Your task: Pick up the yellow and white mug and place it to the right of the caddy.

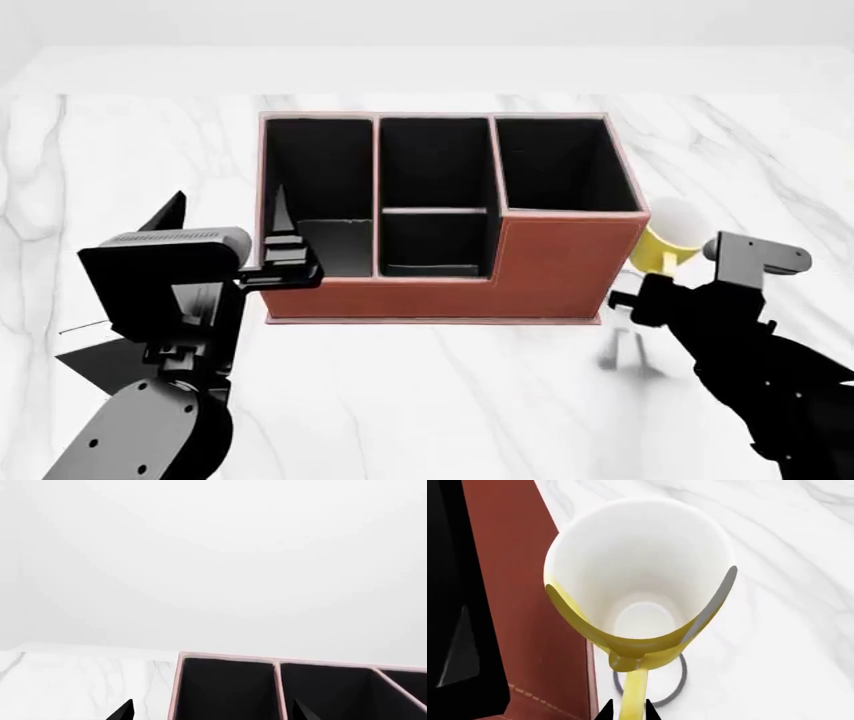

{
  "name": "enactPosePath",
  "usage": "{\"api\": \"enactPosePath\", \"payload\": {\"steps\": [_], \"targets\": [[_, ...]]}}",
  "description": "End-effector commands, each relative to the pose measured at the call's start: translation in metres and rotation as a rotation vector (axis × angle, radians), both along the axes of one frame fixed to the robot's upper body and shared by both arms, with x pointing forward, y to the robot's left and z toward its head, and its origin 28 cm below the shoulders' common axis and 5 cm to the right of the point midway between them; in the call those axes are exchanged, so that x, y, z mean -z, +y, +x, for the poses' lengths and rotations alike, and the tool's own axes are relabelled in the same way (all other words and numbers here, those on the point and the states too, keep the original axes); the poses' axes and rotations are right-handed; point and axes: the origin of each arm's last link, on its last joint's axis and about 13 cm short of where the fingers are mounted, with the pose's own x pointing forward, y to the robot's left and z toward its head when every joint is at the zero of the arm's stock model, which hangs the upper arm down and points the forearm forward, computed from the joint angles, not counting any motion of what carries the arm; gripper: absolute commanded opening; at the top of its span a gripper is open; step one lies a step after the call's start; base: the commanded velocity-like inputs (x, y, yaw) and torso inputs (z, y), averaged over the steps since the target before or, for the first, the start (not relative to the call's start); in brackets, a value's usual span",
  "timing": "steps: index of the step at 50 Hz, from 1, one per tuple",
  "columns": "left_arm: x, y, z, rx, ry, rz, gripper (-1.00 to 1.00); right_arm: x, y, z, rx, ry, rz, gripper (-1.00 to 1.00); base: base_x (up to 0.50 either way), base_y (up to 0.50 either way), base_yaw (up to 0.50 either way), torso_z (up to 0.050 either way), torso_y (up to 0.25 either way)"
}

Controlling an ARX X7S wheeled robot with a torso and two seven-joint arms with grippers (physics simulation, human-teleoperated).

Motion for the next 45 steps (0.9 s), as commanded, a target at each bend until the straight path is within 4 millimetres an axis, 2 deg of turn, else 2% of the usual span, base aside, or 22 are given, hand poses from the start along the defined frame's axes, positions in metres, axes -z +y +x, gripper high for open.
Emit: {"api": "enactPosePath", "payload": {"steps": [1, 26, 45], "targets": [[0.001, -0.001, 0.000, -0.001, 0.002, 0.004, 1.00, -0.004, -0.001, 0.012, -0.002, 0.000, -0.014, -1.00, 0.00, 0.00, 0.00, 0.000, 0.000], [0.001, -0.001, 0.001, 0.001, 0.004, 0.009, 1.00, 0.008, 0.000, 0.024, -0.002, 0.055, -0.009, -1.00, 0.00, 0.00, 0.00, 0.000, 0.000], [0.002, -0.002, 0.001, 0.000, 0.006, 0.011, 1.00, 0.017, -0.006, 0.013, 0.016, 0.081, -0.003, -1.00, 0.00, 0.00, 0.00, 0.000, 0.001]]}}
